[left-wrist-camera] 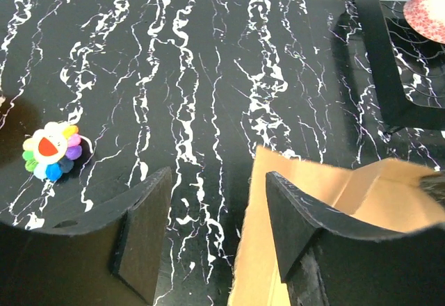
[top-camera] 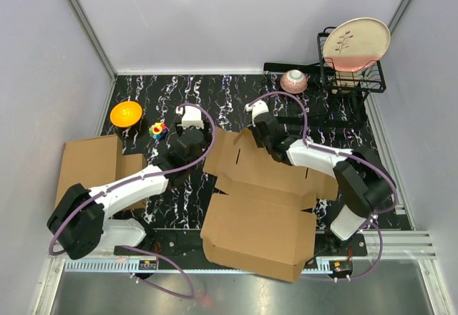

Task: Fold the paper box

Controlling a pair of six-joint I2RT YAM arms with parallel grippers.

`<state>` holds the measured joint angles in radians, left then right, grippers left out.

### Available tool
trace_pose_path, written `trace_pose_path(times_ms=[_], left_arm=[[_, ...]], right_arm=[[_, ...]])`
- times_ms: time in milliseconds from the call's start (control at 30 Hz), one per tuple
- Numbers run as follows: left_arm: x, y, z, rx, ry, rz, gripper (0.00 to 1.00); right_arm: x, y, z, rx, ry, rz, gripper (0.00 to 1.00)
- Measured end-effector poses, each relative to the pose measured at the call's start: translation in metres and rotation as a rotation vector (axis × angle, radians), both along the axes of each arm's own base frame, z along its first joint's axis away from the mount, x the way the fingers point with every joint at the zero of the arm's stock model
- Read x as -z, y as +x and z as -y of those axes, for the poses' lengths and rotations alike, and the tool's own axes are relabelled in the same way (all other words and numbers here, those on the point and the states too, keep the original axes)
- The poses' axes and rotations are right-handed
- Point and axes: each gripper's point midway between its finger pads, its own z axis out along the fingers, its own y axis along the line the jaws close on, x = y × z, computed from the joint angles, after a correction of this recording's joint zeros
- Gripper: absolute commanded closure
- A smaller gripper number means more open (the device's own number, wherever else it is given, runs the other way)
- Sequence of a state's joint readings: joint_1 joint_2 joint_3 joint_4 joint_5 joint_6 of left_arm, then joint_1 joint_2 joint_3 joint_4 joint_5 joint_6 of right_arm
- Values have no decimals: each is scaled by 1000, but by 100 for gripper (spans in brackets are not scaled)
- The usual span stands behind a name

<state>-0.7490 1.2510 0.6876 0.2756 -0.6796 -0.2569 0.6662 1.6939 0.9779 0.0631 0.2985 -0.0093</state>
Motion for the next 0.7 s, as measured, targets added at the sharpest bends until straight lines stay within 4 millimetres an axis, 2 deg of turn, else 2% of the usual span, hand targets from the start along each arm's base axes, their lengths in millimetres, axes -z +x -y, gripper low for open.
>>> trace_pose_path(times_ms=[167, 367, 433, 500, 600, 700], left_arm=[[-5, 2, -10, -45, -27, 11, 42], [-5, 7, -24, -110, -73, 9, 43], [-2, 9, -32, -136, -82, -4, 43], [2, 10, -38, -156, -92, -18, 45], [4, 12, -41, -158, -103, -43, 48], [5, 13, -32, -130, -134, -62, 51]], right_arm=[[-50, 10, 11, 43, -12, 186, 100], [-96, 7, -1, 11, -34, 352, 100], [-99, 1, -3, 0, -43, 376, 100], [-94, -4, -4, -12, -60, 383, 100], [-75, -12, 0, -30, -98, 358, 100], [-59, -13, 1, -36, -130, 327, 100]])
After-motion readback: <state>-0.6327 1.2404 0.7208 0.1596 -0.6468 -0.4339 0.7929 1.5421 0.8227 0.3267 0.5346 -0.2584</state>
